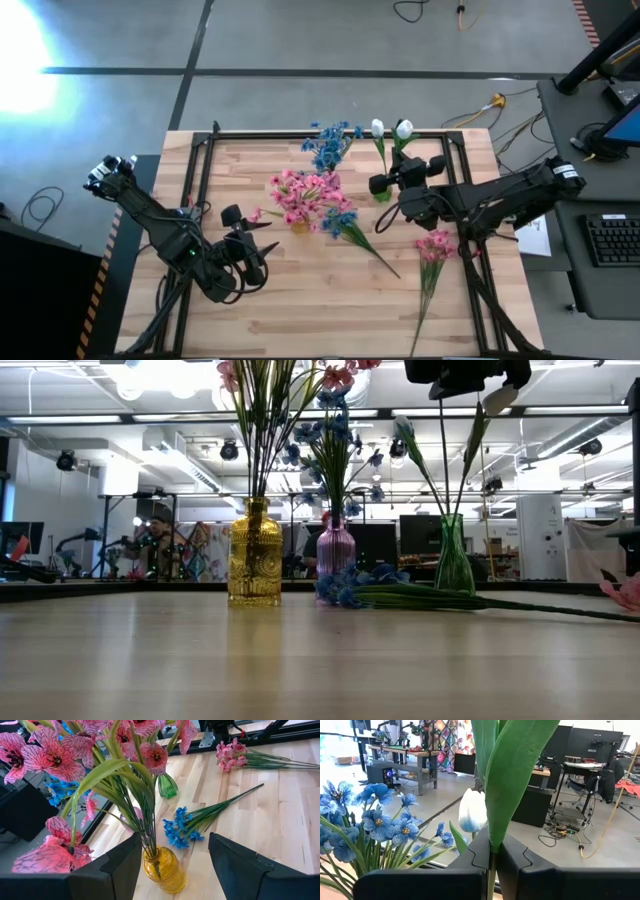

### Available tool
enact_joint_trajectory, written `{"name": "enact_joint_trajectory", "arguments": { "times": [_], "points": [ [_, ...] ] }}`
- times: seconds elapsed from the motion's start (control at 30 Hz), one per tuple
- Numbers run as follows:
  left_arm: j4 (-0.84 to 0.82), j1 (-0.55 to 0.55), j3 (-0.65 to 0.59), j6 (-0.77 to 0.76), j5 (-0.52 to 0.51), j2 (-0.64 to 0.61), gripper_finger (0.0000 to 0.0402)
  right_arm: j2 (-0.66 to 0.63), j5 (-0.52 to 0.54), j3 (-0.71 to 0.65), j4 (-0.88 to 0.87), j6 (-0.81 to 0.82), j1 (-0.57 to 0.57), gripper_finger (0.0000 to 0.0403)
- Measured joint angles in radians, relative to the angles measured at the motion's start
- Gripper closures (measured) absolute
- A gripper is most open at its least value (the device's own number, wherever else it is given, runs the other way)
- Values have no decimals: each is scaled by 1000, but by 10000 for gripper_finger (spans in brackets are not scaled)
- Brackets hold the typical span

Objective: Sort flowers into vase by color
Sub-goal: Put the white flower into the green flower vase

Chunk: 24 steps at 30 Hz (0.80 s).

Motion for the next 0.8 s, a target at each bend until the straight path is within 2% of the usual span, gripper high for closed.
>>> {"name": "enact_joint_trajectory", "arguments": {
  "times": [0.47,0.8],
  "points": [
    [-1,0,0,0,0,0,187,0,-8,0,0,26,0,388],
    [-1,0,0,0,0,0,187,0,-31,-2,0,27,0,334]
  ]
}}
